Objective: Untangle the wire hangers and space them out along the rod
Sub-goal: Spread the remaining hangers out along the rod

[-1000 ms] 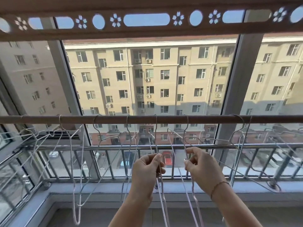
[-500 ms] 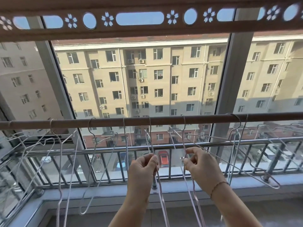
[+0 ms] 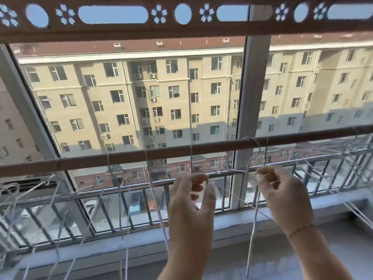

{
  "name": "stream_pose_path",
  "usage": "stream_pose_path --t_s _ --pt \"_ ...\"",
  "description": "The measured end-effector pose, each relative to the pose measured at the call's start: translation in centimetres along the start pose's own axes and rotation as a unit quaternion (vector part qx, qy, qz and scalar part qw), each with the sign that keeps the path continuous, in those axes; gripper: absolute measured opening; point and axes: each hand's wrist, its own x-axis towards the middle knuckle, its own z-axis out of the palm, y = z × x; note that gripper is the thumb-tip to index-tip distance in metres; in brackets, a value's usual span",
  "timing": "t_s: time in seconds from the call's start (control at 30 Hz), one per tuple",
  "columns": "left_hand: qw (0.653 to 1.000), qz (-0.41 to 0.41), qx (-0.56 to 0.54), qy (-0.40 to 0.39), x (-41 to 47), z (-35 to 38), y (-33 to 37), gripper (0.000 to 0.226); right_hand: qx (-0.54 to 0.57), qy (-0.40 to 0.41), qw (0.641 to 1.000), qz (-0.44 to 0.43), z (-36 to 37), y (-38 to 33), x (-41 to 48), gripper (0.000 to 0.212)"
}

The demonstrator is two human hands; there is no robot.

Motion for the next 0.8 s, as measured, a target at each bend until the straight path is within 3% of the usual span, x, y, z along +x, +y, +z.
stream_pose_path --t_s 0.1,0.2,0.33,0.43,0.5,0.63,0.8 --pt "0.985 -0.109 -0.105 -0.083 -0.4 4.0 1.7 0.005 0.013 -0.002 0.999 0.033 -2.1 3.0 1.4 0.007" --pt "0.96 -0.216 -0.139 -0.113 -0.3 8.3 1.8 0.016 0.057 -0.119 0.987 0.092 -2.7 6.2 3.1 0.009" --pt "0.94 -0.297 -0.148 -0.073 0.7 13.2 0.3 0.019 0.208 -0.325 0.901 0.199 -2.2 8.5 4.8 0.019" --pt "0.918 -0.344 -0.193 -0.041 1.1 15.2 -0.3 0.014 0.306 -0.391 0.833 0.246 -1.8 9.2 5.6 0.017" --pt "0.901 -0.365 -0.235 -0.019 1.0 15.9 0.1 0.017 0.341 -0.4 0.813 0.25 -1.8 9.5 5.8 0.015" --pt "0.875 -0.388 -0.288 0.027 0.8 16.6 0.9 0.015 0.342 -0.377 0.833 0.217 -1.6 9.5 5.9 0.015" --pt "0.885 -0.378 -0.268 0.038 0.7 16.3 1.0 0.019 0.338 -0.348 0.854 0.189 -1.6 9.0 5.7 0.01"
